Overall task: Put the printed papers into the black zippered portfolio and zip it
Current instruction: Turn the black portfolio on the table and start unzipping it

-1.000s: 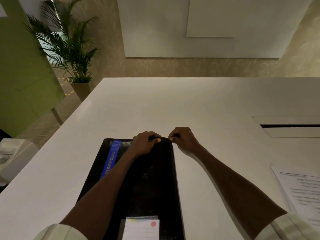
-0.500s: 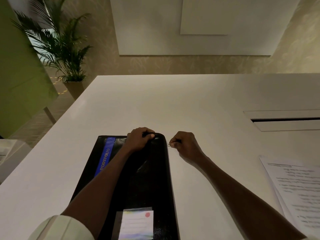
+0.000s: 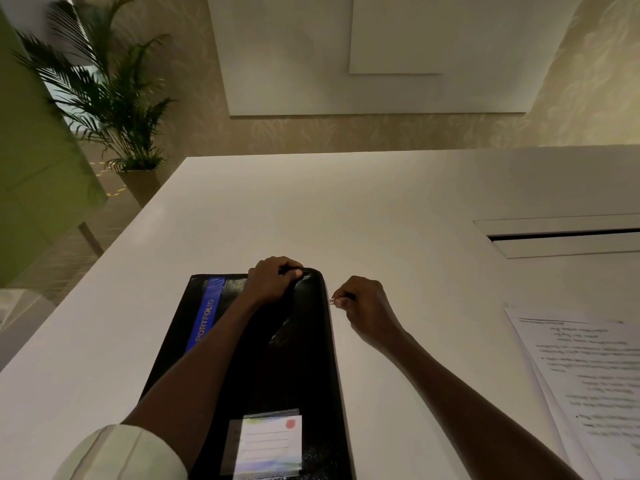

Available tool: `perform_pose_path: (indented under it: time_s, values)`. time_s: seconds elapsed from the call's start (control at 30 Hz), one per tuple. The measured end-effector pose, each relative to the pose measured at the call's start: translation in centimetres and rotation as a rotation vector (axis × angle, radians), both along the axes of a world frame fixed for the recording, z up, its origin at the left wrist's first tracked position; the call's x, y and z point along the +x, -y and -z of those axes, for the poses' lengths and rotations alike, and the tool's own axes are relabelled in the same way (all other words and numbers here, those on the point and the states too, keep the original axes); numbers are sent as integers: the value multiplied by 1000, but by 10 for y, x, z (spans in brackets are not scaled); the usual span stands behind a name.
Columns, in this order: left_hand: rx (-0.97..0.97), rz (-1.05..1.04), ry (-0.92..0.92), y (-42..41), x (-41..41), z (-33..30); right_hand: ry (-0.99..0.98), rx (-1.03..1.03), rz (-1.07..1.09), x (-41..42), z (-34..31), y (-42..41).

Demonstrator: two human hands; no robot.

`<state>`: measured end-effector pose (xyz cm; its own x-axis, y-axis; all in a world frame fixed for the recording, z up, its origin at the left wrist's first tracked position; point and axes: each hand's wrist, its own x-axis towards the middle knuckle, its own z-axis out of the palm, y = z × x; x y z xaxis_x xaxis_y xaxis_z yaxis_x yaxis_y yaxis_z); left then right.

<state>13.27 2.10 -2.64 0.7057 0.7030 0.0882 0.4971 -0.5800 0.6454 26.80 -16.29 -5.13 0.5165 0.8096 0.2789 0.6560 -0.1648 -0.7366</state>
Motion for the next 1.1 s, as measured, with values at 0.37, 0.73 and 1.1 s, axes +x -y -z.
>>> perform_pose_path:
  time_s: [0.37, 0.73, 1.1]
  values:
    - [-29, -292, -527, 121, -7, -26, 6, -1, -17, 1, 2, -6]
    - [-91, -310, -552, 175, -39, -29, -135, -40, -14, -1, -8, -2]
    - [-63, -256, -492, 170, -42, -36, -128, -31, 95, -13, -24, -2]
